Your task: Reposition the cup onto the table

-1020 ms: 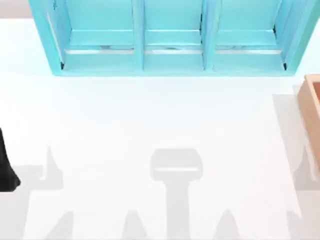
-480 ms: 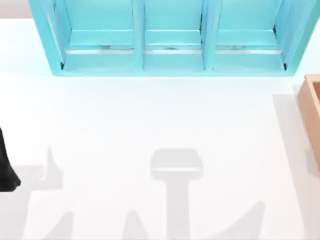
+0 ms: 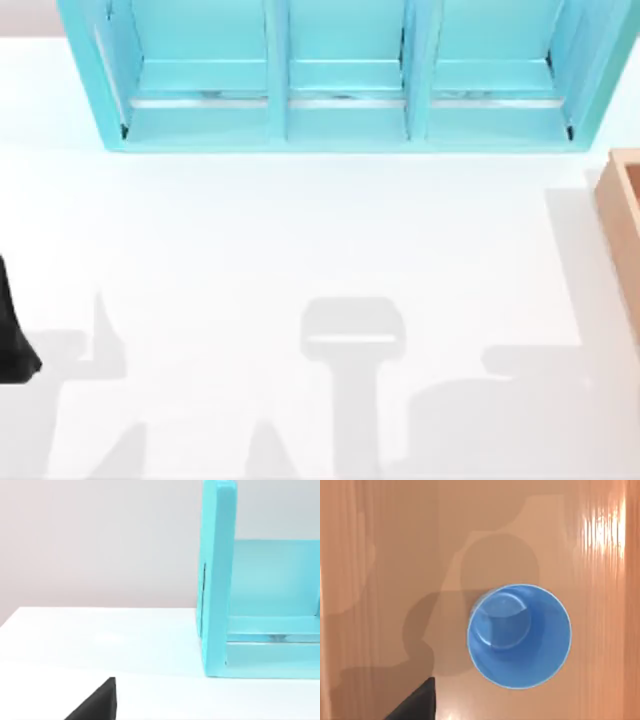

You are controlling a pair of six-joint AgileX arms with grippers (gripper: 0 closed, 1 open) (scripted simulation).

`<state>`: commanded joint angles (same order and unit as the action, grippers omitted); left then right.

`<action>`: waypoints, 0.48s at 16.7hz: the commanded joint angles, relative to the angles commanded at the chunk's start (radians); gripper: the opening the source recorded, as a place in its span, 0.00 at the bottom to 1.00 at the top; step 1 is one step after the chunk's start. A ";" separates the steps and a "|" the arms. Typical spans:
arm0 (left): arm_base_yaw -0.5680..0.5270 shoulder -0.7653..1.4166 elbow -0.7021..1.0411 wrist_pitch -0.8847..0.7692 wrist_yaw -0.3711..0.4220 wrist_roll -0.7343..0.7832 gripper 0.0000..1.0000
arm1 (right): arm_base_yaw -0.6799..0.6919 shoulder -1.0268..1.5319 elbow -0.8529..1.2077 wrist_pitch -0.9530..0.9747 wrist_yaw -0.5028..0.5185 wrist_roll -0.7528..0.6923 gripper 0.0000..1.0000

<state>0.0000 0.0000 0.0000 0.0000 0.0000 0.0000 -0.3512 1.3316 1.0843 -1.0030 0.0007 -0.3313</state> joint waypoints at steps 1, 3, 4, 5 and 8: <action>0.000 0.000 0.000 0.000 0.000 0.000 1.00 | -0.018 0.075 0.061 -0.056 -0.001 -0.019 1.00; 0.000 0.000 0.000 0.000 0.000 0.000 1.00 | -0.048 0.201 0.163 -0.151 -0.002 -0.051 1.00; 0.000 0.000 0.000 0.000 0.000 0.000 1.00 | -0.060 0.249 0.203 -0.188 -0.003 -0.064 1.00; 0.000 0.000 0.000 0.000 0.000 0.000 1.00 | -0.069 0.287 0.234 -0.217 -0.004 -0.074 1.00; 0.000 0.000 0.000 0.000 0.000 0.000 1.00 | -0.082 0.336 0.274 -0.256 -0.005 -0.089 1.00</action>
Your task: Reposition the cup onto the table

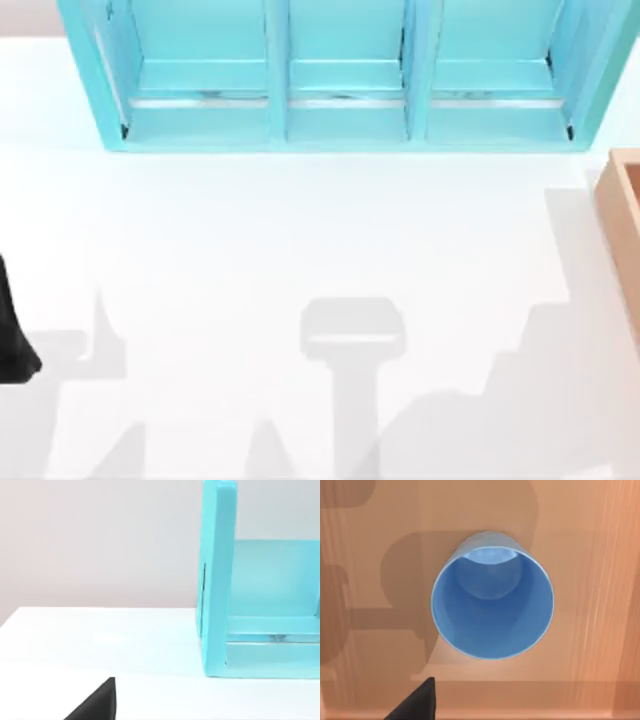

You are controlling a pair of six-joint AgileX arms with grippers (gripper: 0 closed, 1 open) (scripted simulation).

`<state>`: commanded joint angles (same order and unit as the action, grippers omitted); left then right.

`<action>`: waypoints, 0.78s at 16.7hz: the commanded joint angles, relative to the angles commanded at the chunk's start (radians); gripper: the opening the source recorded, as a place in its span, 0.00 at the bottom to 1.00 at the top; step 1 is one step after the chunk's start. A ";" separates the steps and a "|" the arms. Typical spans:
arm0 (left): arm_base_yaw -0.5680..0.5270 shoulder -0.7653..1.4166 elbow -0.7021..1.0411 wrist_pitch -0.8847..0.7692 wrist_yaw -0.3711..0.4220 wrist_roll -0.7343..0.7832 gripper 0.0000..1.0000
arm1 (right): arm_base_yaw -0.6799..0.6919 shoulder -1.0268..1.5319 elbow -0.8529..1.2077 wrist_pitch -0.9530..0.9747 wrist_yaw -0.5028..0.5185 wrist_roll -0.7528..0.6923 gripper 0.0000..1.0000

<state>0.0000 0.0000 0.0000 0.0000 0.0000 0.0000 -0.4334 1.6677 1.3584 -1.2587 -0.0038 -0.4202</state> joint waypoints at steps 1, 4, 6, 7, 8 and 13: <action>0.000 0.000 0.000 0.000 0.000 0.000 1.00 | 0.000 0.000 0.000 0.000 0.000 0.000 1.00; 0.000 0.000 0.000 0.000 0.000 0.000 1.00 | 0.005 -0.003 -0.003 0.003 0.000 0.001 1.00; 0.000 0.000 0.000 0.000 0.000 0.000 1.00 | 0.003 0.002 -0.015 0.017 0.000 0.003 1.00; 0.000 0.000 0.000 0.000 0.000 0.000 1.00 | 0.003 0.008 -0.033 0.038 0.000 0.004 1.00; 0.000 0.000 0.000 0.000 0.000 0.000 1.00 | 0.003 0.015 -0.055 0.069 0.000 0.004 1.00; 0.000 0.000 0.000 0.000 0.000 0.000 1.00 | 0.006 0.067 -0.204 0.272 0.000 0.007 1.00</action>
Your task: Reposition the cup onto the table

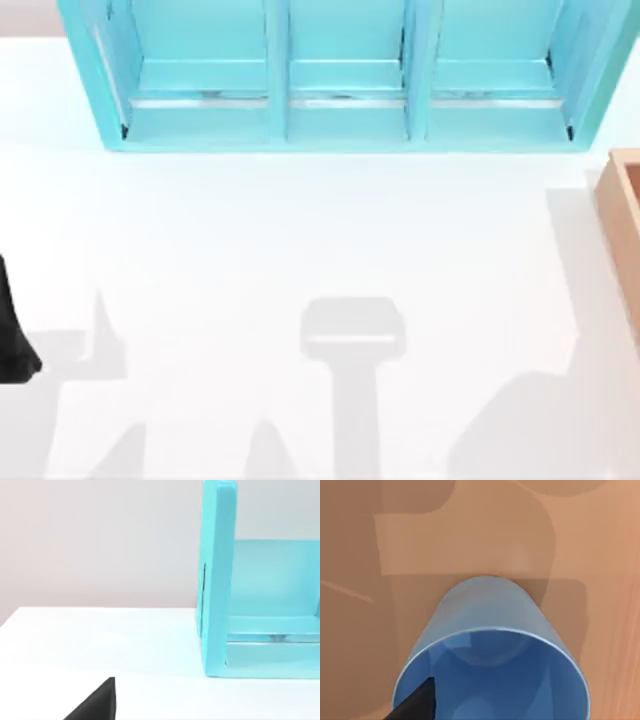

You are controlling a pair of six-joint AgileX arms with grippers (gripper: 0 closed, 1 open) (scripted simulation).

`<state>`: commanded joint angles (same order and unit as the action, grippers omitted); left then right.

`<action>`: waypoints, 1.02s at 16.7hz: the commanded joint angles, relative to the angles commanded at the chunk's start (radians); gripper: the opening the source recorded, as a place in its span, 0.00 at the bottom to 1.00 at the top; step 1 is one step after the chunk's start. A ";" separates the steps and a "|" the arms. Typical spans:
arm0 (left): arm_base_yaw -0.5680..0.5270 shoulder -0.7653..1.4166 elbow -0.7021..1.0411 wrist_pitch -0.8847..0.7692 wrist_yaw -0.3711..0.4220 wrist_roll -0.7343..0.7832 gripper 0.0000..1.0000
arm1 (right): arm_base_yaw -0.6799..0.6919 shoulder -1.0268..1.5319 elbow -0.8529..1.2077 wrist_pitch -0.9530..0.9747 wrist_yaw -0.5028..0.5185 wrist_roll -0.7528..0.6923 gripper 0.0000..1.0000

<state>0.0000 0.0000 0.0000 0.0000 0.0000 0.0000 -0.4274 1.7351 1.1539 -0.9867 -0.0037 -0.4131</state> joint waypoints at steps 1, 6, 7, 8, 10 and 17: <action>0.000 0.000 0.000 0.000 0.000 0.000 1.00 | 0.000 0.011 -0.029 0.044 0.000 0.001 1.00; 0.000 0.000 0.000 0.000 0.000 0.000 1.00 | -0.001 0.035 -0.089 0.124 0.000 0.000 1.00; 0.000 0.000 0.000 0.000 0.000 0.000 1.00 | -0.001 0.035 -0.089 0.124 0.000 0.000 1.00; 0.000 0.000 0.000 0.000 0.000 0.000 1.00 | -0.001 0.035 -0.089 0.124 0.000 0.000 1.00; 0.000 0.000 0.000 0.000 0.000 0.000 1.00 | -0.001 0.035 -0.089 0.124 0.000 0.000 0.85; 0.000 0.000 0.000 0.000 0.000 0.000 1.00 | -0.001 0.035 -0.089 0.124 0.000 0.000 0.32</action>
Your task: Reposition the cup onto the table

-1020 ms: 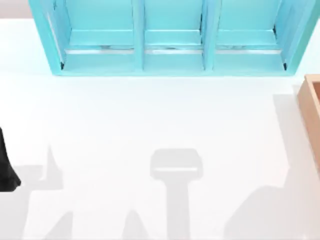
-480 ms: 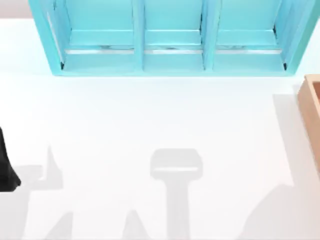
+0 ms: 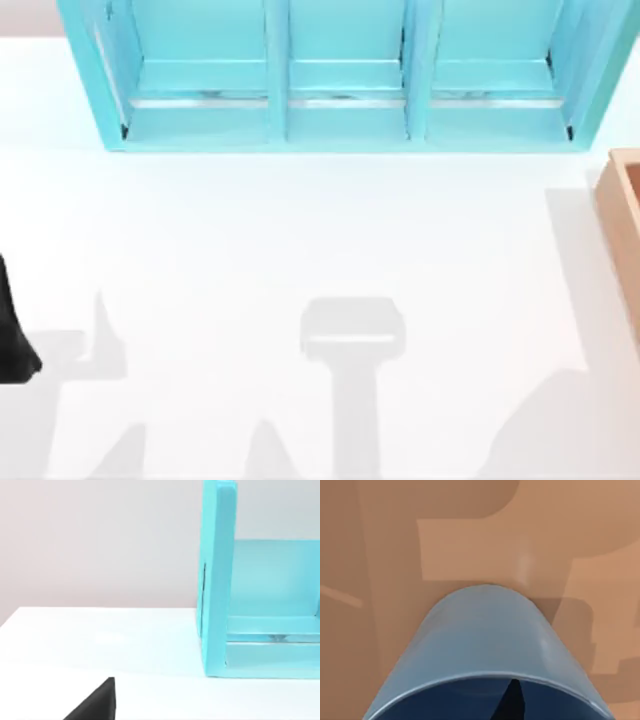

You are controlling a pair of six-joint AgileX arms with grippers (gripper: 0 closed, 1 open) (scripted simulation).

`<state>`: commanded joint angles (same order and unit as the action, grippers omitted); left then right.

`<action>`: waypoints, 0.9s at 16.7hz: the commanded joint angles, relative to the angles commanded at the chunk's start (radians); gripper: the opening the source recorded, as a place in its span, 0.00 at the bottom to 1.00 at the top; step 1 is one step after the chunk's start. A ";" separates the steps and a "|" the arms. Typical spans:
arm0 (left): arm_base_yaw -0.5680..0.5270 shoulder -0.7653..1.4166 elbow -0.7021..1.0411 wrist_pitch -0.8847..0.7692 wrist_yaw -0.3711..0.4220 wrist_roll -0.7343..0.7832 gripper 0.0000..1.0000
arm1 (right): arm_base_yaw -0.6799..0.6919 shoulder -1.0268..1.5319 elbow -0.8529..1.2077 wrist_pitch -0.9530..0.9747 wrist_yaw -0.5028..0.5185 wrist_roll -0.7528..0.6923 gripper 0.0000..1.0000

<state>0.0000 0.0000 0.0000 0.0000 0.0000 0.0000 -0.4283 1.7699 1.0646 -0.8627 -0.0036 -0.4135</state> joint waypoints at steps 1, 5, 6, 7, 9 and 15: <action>0.000 0.000 0.000 0.000 0.000 0.000 1.00 | 0.000 0.000 0.000 0.000 0.000 0.000 0.25; 0.000 0.000 0.000 0.000 0.000 0.000 1.00 | 0.000 0.000 0.000 0.000 0.000 0.000 0.00; 0.000 0.000 0.000 0.000 0.000 0.000 1.00 | 0.000 0.000 0.000 0.000 0.000 0.000 0.00; 0.000 0.000 0.000 0.000 0.000 0.000 1.00 | 0.000 0.000 0.000 0.000 0.000 0.000 0.00; 0.000 0.000 0.000 0.000 0.000 0.000 1.00 | 0.000 0.000 0.000 0.000 0.000 0.000 0.00; 0.000 0.000 0.000 0.000 0.000 0.000 1.00 | 0.011 -0.005 0.013 -0.016 0.000 0.014 0.00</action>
<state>0.0000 0.0000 0.0000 0.0000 0.0000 0.0000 -0.4171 1.7653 1.0774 -0.8791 -0.0032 -0.3993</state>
